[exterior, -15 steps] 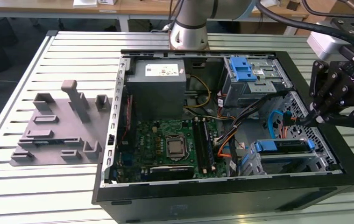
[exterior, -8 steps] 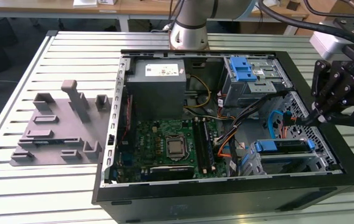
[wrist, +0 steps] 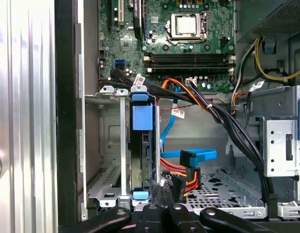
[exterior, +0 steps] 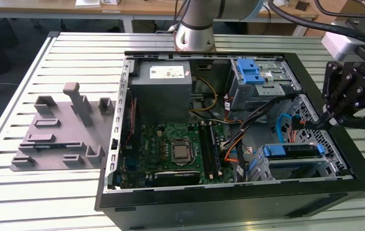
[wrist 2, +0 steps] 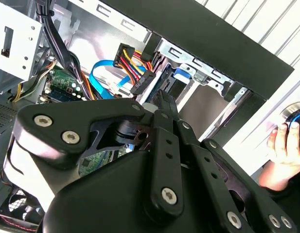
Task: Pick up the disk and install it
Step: 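Insert the first disk wire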
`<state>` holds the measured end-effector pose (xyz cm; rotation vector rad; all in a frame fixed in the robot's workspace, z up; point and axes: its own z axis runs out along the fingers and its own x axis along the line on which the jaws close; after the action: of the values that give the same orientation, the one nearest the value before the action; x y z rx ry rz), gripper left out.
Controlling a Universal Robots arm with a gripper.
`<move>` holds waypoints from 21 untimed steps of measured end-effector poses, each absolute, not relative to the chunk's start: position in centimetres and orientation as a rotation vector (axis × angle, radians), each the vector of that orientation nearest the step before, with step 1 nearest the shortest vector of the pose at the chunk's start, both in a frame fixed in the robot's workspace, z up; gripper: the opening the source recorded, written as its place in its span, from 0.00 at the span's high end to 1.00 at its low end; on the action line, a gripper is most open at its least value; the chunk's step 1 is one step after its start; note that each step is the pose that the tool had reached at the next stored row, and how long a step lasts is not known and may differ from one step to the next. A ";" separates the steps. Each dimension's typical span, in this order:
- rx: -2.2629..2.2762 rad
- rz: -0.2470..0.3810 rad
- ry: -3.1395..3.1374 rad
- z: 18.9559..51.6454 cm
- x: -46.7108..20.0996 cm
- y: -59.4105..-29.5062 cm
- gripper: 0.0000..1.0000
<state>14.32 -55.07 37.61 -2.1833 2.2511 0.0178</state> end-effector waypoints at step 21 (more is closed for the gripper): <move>-2.180 0.000 2.249 37.1 14.1 -53.9 0.89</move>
<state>14.09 -53.85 37.15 -2.1805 2.2488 0.0002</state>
